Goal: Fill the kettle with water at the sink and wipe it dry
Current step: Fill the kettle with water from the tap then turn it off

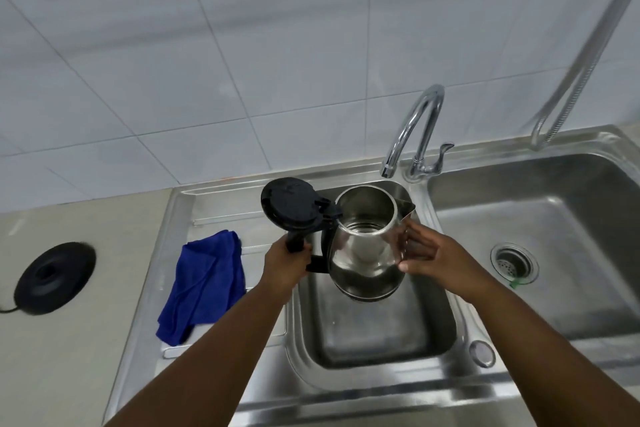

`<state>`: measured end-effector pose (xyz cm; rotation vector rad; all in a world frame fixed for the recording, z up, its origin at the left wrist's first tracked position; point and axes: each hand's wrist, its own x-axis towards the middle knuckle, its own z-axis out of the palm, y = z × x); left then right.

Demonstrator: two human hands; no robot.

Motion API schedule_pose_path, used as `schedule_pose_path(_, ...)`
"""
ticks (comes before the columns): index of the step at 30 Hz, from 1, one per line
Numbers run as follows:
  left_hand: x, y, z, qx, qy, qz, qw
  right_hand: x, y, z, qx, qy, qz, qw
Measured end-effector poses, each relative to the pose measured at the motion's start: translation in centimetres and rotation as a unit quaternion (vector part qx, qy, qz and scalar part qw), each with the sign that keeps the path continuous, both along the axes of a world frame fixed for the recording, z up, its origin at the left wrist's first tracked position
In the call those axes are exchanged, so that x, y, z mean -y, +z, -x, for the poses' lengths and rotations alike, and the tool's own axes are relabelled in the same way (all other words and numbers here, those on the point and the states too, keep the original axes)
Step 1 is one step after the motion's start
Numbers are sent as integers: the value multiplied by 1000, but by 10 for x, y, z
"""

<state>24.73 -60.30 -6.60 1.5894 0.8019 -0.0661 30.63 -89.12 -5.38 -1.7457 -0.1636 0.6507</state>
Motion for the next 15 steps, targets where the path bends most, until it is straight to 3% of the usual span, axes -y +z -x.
schedule_pose_path(5,-4,-16,-27,-3,-4,-19,1000,4,10,-38,22,-32,42,998)
schedule_pose_path(11,-3,-28,-46,-14,2,-20,1000,14,37,-107,158,-224,136,952)
schedule_pose_path(15,-3,-32,-54,-12,5,-24,1000,17,50,-145,176,-171,205,947)
